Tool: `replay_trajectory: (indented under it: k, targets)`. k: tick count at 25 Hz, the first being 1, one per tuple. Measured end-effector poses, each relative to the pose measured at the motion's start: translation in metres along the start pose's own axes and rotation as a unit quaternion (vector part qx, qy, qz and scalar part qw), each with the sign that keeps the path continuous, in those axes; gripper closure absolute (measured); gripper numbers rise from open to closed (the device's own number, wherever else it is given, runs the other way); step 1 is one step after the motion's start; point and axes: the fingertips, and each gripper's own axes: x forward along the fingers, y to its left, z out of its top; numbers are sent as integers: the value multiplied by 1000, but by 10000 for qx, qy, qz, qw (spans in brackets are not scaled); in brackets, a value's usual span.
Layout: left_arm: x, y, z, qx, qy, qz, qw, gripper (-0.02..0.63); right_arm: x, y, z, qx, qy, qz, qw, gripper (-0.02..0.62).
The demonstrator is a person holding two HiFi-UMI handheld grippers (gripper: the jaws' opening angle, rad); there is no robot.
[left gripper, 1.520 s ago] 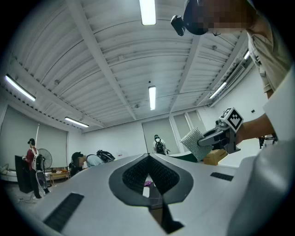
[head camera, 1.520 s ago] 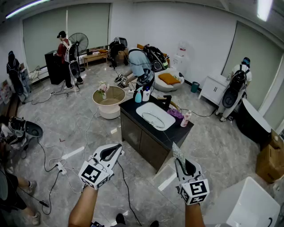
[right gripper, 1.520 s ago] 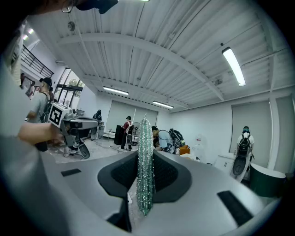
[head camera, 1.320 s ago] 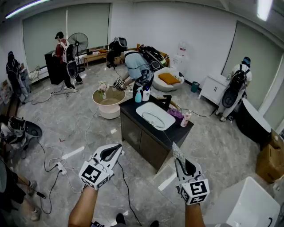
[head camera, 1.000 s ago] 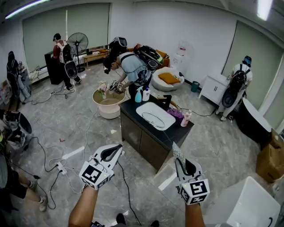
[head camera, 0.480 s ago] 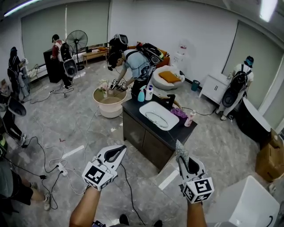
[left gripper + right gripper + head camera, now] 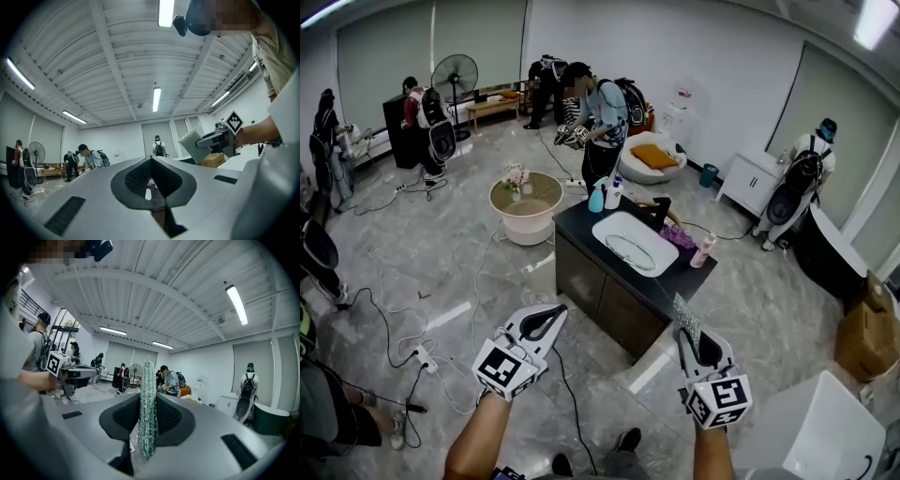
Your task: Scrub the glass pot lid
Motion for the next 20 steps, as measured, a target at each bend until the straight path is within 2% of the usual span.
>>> replay_trajectory:
  k: [6,14,20]
  targets:
    - [54,3,-14,120,169,20,9998,594,33,-44,-8,84,-74,139,9998,515]
    - [151,-4,-24,130,274,188,9994,594,82,-132,-25,233,-148,410,9988,515]
    - [207,-8,-31,178,420,336,9984,594,110,-183,-35,346,-204,628,9972,515]
